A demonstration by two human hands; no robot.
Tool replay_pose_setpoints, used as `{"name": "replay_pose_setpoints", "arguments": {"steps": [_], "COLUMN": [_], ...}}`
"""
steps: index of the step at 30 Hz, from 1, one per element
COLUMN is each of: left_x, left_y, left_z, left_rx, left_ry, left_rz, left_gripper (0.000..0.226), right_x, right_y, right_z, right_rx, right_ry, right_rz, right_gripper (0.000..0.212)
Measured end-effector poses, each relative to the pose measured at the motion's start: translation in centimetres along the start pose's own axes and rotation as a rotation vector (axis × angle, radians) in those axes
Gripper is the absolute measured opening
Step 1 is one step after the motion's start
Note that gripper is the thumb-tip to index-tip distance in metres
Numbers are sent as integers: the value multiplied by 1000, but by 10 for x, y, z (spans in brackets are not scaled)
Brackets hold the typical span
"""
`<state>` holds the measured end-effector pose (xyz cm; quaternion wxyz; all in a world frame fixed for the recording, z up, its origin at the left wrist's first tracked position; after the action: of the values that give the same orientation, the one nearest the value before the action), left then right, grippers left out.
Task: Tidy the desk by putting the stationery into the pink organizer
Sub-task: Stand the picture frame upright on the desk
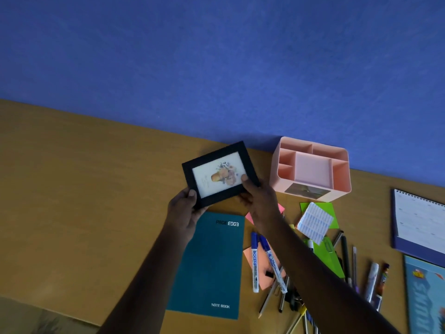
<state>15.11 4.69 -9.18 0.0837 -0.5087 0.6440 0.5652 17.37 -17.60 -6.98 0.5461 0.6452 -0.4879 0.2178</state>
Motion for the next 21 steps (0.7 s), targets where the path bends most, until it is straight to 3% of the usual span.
{"name": "replay_pose_setpoints", "arguments": {"steps": [4,8,17,21], "left_x": [18,25,-38,-57], "left_y": [13,17,5,16], "left_z": [-17,-10,25,-3], "left_rx": [84,73,-27,128], "left_ry": [150,11,-218,-502], "left_rz": [51,32,-221,-362], "left_gripper": [26,21,63,86], "right_x": [-9,-8,2,12], "right_y": [15,12,15,22], "right_z": [-36,-37,-36,-45], "right_rx": [222,206,219,202], "right_ry": [6,25,258,419], "right_rz": [-37,9,-33,76], "right_gripper": [39,38,29,26]}}
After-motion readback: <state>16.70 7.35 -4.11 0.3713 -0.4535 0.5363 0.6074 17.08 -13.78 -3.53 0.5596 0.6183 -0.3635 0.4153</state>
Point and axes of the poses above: each hand's wrist, its own y-axis away from the middle knuckle, its own z-axis out of the back of the hand, x = y × z, the point moved 10 cm from there along -y, towards the middle knuckle, and after that the axes turned 1 degree about y, right-handed, at the moved point
